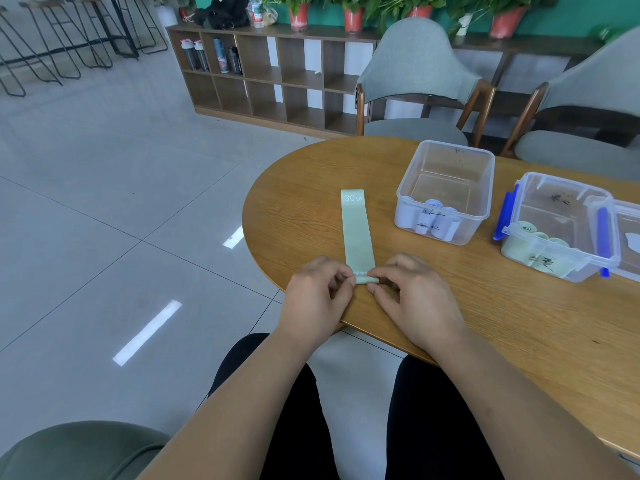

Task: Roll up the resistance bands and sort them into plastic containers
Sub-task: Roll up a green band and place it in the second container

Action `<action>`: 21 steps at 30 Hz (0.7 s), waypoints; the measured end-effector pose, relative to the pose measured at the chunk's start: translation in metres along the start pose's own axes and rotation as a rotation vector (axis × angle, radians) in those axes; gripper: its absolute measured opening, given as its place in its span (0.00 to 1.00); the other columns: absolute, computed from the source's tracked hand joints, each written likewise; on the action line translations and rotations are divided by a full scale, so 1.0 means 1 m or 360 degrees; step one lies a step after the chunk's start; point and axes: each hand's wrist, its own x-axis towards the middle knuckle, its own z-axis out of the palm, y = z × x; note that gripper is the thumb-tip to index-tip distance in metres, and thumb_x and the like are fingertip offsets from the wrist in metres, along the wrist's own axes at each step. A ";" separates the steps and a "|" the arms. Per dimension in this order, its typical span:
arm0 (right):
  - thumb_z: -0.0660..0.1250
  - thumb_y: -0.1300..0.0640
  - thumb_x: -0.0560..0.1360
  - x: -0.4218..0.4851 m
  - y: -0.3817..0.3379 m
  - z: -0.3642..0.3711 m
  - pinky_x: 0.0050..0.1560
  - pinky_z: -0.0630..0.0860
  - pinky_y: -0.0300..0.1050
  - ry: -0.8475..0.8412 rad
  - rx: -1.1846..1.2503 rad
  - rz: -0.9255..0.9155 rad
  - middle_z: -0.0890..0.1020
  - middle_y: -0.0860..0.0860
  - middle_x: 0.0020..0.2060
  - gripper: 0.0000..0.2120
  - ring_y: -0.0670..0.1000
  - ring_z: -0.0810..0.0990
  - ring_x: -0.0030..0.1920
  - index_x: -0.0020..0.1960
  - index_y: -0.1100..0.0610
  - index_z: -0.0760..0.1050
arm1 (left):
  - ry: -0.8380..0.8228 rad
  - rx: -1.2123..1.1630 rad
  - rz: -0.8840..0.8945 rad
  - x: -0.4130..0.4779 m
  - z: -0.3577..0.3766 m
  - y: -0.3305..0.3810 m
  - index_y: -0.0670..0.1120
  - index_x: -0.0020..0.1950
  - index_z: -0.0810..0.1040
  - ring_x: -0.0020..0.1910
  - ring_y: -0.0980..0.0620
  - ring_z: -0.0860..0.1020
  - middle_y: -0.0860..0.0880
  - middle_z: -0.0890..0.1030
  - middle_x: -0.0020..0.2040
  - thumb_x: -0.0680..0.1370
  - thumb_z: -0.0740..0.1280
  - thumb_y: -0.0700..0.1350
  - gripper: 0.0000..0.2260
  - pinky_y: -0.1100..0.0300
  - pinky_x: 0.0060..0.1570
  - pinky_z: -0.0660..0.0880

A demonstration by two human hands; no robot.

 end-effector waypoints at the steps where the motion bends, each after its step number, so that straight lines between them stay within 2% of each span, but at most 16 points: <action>1: 0.73 0.52 0.78 0.000 0.001 0.000 0.48 0.78 0.48 -0.0003 0.0005 0.0011 0.80 0.43 0.46 0.08 0.48 0.77 0.50 0.57 0.50 0.86 | 0.0005 -0.0004 -0.0002 0.000 0.001 0.000 0.48 0.48 0.84 0.39 0.58 0.75 0.58 0.78 0.42 0.78 0.76 0.42 0.02 0.72 0.42 0.68; 10: 0.69 0.51 0.81 0.002 0.000 -0.001 0.50 0.76 0.47 -0.0051 -0.0022 0.0025 0.79 0.44 0.48 0.08 0.48 0.77 0.52 0.57 0.49 0.85 | 0.0011 -0.0018 0.0010 -0.001 0.001 -0.003 0.48 0.50 0.86 0.40 0.56 0.75 0.57 0.79 0.43 0.76 0.77 0.40 0.06 0.72 0.43 0.68; 16: 0.69 0.52 0.81 0.002 0.000 0.001 0.50 0.77 0.48 -0.0032 -0.0045 0.0039 0.80 0.45 0.47 0.09 0.49 0.77 0.52 0.60 0.50 0.84 | 0.0044 -0.0033 -0.0050 -0.002 0.004 -0.003 0.49 0.54 0.85 0.41 0.55 0.77 0.57 0.81 0.43 0.77 0.76 0.42 0.07 0.67 0.43 0.74; 21: 0.73 0.53 0.79 0.002 -0.002 -0.002 0.48 0.78 0.49 -0.0002 0.0041 0.0068 0.79 0.41 0.45 0.05 0.45 0.77 0.47 0.55 0.48 0.81 | 0.0064 0.0058 0.0004 -0.001 0.004 0.000 0.49 0.49 0.84 0.40 0.56 0.76 0.58 0.80 0.42 0.77 0.76 0.42 0.03 0.67 0.41 0.71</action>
